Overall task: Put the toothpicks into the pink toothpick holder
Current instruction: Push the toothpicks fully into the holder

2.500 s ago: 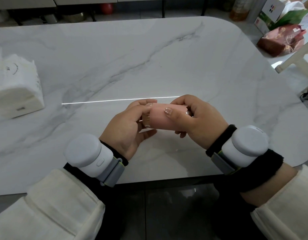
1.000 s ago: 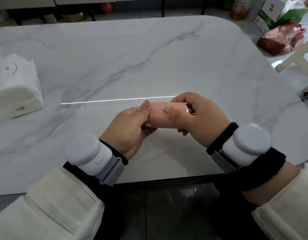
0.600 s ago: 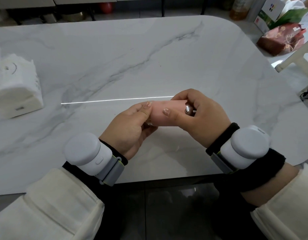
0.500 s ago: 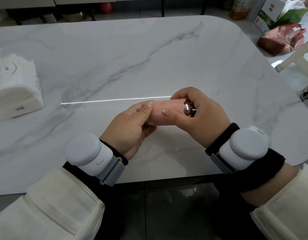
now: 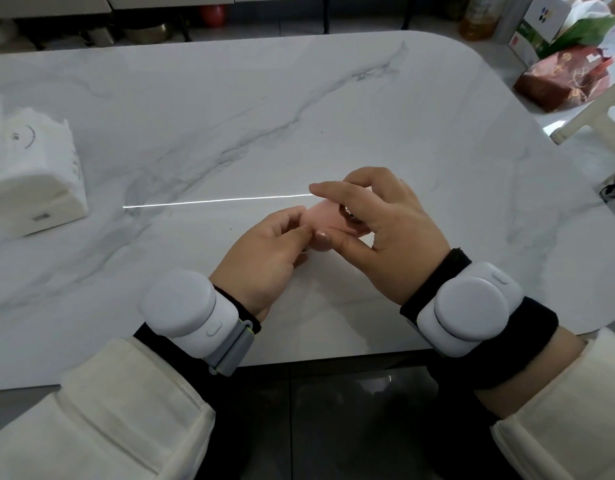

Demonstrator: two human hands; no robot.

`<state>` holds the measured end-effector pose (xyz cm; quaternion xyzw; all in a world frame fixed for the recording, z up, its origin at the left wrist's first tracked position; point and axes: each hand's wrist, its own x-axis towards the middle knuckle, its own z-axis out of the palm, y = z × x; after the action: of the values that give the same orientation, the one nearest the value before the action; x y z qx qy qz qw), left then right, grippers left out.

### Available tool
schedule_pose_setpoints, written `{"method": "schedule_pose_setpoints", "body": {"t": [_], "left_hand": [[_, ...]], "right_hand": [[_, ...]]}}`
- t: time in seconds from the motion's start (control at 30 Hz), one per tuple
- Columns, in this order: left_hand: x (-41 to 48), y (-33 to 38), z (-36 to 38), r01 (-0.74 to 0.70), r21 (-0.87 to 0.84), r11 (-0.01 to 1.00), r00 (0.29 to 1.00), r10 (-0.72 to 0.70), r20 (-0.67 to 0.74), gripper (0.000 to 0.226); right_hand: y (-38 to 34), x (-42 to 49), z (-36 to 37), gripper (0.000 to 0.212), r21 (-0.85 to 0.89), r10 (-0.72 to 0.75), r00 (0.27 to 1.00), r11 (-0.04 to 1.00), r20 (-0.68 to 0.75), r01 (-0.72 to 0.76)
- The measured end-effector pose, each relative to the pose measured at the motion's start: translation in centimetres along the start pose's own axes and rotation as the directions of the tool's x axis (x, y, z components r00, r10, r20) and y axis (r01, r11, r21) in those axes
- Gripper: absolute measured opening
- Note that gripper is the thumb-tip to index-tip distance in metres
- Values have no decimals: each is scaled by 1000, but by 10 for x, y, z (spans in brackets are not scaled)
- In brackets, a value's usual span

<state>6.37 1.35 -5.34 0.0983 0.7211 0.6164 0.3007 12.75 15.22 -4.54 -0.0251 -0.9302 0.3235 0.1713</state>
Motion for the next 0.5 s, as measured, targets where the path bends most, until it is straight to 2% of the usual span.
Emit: {"method": "schedule_pose_setpoints", "body": {"t": [0.27,0.37,0.5], "left_hand": [[3,-3,-4,-29,113,993,999,25,30,33],[6,-7,-6,-23,199,980,999,16,36,32],[8,-11,-9,-10,221,975,999,3,34,29]], "right_hand": [[-2,2,4,42,-132,-20,999,991,46,26],[-2,3,6,43,-152,-14,998,988,68,24],[-5,4,8,43,-160,-15,997,987,80,27]]}}
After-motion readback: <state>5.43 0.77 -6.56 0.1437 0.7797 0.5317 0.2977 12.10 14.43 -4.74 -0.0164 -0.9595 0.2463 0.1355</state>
